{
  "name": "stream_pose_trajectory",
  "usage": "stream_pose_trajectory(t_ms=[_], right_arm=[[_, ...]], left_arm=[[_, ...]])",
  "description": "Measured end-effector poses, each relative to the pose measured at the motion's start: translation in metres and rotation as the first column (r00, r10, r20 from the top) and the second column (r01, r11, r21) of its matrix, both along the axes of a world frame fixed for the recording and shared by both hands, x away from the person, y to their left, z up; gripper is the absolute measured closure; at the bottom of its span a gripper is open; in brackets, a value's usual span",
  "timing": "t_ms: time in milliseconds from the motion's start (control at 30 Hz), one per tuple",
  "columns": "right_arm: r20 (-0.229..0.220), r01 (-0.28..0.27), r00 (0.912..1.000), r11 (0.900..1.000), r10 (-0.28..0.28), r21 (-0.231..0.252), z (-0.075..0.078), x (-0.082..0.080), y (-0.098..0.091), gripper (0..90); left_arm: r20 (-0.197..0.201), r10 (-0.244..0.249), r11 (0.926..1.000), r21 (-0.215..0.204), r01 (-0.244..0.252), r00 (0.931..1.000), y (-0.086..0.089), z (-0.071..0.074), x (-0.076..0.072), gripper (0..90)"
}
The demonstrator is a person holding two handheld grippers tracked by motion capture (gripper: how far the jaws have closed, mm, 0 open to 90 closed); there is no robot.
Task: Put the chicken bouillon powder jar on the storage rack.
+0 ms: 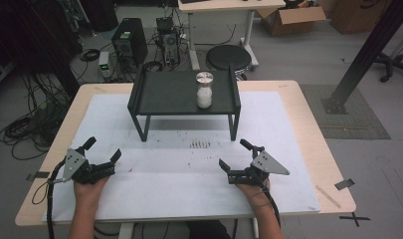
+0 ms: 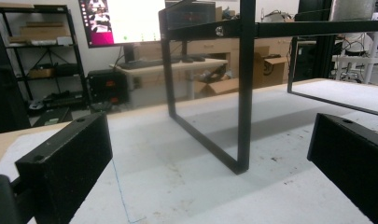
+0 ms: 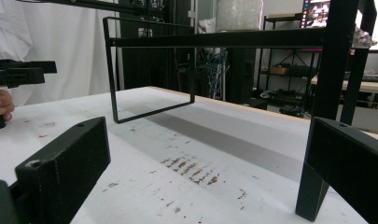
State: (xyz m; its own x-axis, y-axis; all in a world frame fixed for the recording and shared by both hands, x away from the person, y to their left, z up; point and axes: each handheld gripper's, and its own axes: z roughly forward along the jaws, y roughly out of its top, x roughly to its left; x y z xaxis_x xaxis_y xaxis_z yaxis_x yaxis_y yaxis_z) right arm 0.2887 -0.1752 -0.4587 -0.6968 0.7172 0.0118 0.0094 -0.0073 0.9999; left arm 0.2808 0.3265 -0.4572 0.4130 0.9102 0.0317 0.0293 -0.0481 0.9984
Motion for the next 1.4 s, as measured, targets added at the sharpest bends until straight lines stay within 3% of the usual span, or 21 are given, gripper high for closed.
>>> stream_pose_trajectory(t_ms=[367, 1400], right_arm=[[0.036, 0.0, 0.9993, 1.0, 0.0, 0.0, -0.0007, -0.0033, 0.0, 0.3], [0.048, -0.005, 0.9988, 0.9998, 0.006, -0.019, -0.0006, -0.0046, 0.0017, 0.3]], left_arm=[[0.009, 0.002, 1.0, -0.001, -0.002, 1.0, 0.0001, -0.0003, -0.0009, 0.3], [0.011, 0.004, 1.0, 0.004, -0.004, 0.9999, -0.0005, -0.0003, -0.0015, 0.3]])
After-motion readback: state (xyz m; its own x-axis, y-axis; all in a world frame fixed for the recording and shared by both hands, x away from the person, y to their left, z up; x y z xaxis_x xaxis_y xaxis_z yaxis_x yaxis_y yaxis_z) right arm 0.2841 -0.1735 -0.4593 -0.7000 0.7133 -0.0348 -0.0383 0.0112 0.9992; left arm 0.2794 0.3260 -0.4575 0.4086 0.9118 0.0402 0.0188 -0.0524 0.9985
